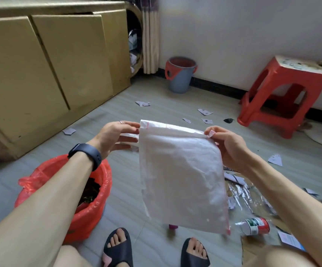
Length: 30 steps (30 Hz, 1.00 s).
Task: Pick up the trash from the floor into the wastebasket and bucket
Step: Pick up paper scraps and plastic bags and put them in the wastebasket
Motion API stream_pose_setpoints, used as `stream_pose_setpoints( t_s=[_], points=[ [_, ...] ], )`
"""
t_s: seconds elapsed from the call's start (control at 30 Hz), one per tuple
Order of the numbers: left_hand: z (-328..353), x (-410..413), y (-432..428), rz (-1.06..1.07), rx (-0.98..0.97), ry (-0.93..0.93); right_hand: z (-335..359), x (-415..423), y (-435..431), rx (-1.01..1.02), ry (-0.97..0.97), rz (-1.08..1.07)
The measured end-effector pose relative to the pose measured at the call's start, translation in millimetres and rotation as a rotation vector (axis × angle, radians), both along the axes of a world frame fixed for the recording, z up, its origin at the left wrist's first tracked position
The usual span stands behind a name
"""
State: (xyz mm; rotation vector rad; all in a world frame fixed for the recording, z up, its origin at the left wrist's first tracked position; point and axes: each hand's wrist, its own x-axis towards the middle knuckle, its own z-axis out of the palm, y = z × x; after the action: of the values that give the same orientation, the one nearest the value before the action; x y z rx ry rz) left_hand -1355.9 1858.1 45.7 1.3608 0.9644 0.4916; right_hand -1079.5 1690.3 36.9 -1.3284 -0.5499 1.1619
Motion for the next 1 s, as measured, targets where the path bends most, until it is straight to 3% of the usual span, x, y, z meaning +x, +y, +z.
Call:
stream_pose_setpoints(
  t_s=[0.13, 0.33, 0.43, 0.5, 0.6, 0.8, 1.0],
  points=[
    [0, 12, -8, -0.068, -0.063, 0.014, 4, -6, 2, -0.002, -0.04, 0.073],
    [-4, 17, -12, -0.113, 0.019, 0.023, 2, -7, 2, -0.016, -0.056, 0.051],
    [-6, 14, -9, -0.053, 0.032, -0.004, 1, -4, -3, -0.07, -0.014, 0.206],
    [-7, 13, -7, -0.013, 0.035, -0.021, -2, -6, -5, -0.108, -0.098, 0.26],
    [-7, 14, -8, 0.028, 0.044, -0.029, -8, -7, 0, -0.083, -0.193, 0.193],
    [-5, 8, -8, 0.007, 0.002, -0.038, -1, -10, 5, -0.043, -0.085, 0.073],
    [-3, 5, -3, -0.013, -0.087, -0.098, -1, -14, 4, -0.104, -0.257, 0.084]
  ],
)
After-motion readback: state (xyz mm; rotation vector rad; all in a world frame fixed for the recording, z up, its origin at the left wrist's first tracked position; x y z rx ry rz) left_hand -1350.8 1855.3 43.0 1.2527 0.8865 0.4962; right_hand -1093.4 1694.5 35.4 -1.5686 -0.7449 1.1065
